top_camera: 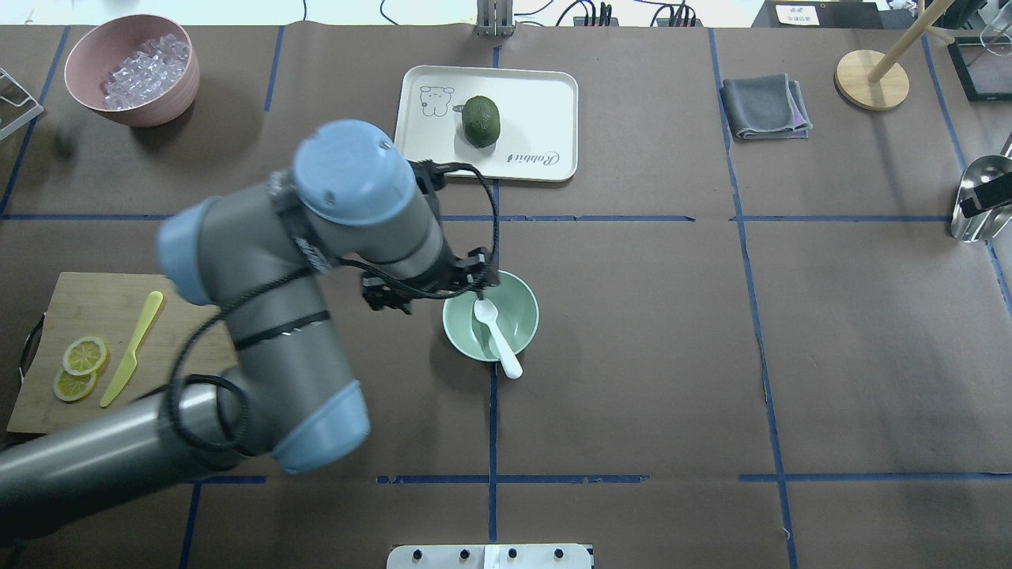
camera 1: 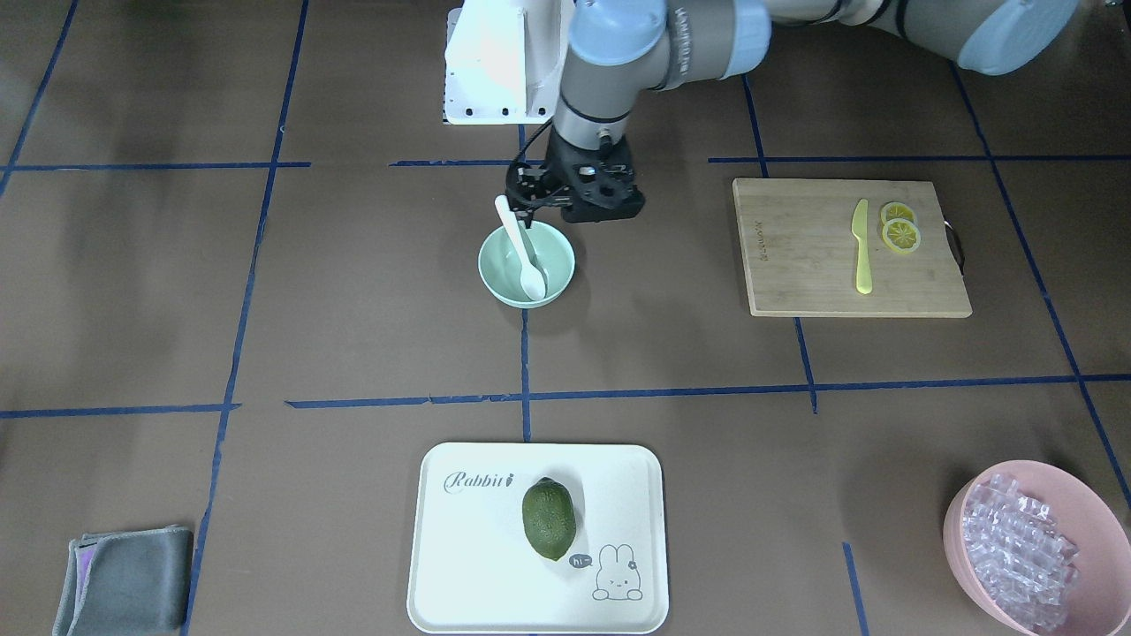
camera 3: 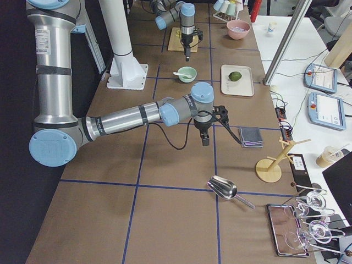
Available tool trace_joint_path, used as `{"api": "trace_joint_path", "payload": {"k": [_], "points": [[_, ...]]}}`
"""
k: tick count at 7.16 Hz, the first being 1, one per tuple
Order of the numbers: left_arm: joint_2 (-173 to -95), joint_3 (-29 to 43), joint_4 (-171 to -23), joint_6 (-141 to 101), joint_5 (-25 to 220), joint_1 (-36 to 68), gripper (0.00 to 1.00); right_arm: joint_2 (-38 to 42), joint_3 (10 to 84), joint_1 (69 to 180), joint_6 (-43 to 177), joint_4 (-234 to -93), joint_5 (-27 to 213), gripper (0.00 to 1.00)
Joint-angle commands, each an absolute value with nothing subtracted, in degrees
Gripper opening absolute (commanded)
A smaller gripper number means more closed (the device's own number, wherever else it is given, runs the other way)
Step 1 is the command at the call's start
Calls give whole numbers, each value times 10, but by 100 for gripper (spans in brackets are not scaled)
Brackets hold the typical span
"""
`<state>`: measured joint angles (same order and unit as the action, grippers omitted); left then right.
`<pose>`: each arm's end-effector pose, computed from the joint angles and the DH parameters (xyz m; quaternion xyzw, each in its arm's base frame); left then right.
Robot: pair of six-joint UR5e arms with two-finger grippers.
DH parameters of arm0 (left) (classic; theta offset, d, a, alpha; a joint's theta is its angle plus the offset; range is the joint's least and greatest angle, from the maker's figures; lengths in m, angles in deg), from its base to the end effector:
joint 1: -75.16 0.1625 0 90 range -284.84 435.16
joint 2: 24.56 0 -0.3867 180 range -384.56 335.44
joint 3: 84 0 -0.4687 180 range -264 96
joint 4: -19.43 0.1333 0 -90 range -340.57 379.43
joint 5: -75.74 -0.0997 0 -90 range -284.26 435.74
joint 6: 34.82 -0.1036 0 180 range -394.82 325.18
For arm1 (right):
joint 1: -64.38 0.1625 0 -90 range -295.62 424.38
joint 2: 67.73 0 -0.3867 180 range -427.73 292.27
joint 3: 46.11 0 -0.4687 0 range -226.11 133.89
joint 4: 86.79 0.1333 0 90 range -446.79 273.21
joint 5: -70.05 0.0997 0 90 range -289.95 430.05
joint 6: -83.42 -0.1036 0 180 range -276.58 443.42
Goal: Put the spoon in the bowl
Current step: 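Open the left gripper and withdraw it away from the bowl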
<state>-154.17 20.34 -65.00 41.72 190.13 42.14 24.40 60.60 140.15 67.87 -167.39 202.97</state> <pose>0.5033 -0.4351 0.0696 -0.0190 0.4441 -0.0662 0.8934 -0.0771 -0.5594 0.4597 0.0949 -0.3955 -0.0655 0.9112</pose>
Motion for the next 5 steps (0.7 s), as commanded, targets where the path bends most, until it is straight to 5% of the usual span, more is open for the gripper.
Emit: {"api": "trace_joint_path", "payload": {"k": [1, 5], "points": [[-1432, 322, -578, 254, 1946, 339, 100, 271, 560, 1475, 792, -1676, 2082, 100], [-1310, 302, -556, -83, 2057, 126, 100, 278, 503, 1546, 916, -1737, 2081, 100]]}}
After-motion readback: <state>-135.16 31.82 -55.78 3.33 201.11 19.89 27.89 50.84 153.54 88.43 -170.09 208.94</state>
